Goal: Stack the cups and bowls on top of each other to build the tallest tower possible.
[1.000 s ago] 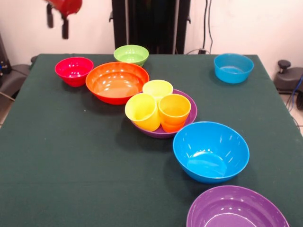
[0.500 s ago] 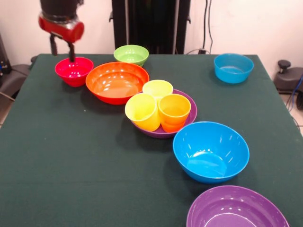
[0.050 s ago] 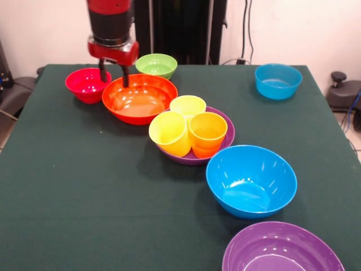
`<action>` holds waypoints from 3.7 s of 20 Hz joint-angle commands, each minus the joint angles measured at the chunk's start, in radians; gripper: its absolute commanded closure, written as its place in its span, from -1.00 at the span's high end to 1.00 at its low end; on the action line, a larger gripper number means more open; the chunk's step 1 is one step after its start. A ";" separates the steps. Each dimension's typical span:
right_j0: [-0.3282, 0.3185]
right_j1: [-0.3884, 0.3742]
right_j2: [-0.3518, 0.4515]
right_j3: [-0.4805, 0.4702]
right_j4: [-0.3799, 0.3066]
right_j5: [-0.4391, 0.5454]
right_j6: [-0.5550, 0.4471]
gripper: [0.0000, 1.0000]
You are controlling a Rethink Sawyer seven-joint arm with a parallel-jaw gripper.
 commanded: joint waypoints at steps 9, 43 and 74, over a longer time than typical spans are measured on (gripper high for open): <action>0.029 -0.023 0.068 0.077 -0.064 -0.049 -0.021 1.00; 0.056 0.003 -0.094 -0.087 0.054 -0.038 0.234 1.00; 0.115 0.059 -0.289 -0.170 0.225 -0.088 0.279 1.00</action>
